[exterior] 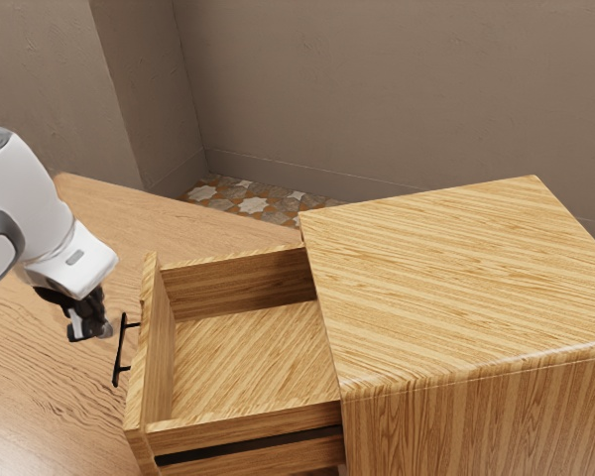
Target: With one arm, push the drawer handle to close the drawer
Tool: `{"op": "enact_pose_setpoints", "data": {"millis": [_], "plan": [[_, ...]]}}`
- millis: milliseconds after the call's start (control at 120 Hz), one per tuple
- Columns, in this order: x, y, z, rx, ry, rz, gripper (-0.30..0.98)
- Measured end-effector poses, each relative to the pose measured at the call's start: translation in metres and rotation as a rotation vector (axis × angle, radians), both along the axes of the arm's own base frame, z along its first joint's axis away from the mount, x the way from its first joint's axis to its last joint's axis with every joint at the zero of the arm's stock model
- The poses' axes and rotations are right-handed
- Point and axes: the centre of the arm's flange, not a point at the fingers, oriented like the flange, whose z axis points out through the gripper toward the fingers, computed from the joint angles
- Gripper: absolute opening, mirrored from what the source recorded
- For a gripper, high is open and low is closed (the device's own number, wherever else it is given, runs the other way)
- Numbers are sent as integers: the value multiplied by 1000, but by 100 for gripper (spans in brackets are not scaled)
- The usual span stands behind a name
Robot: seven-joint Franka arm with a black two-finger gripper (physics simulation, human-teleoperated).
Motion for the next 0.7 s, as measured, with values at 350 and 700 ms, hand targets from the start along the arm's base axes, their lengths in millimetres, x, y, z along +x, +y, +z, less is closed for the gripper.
{"op": "enact_pose_setpoints", "data": {"millis": [350,700], "plan": [[-26,-25,5,-27,-66,-54,-10],[-26,-42,0,-41,-58,-62,-10]]}}
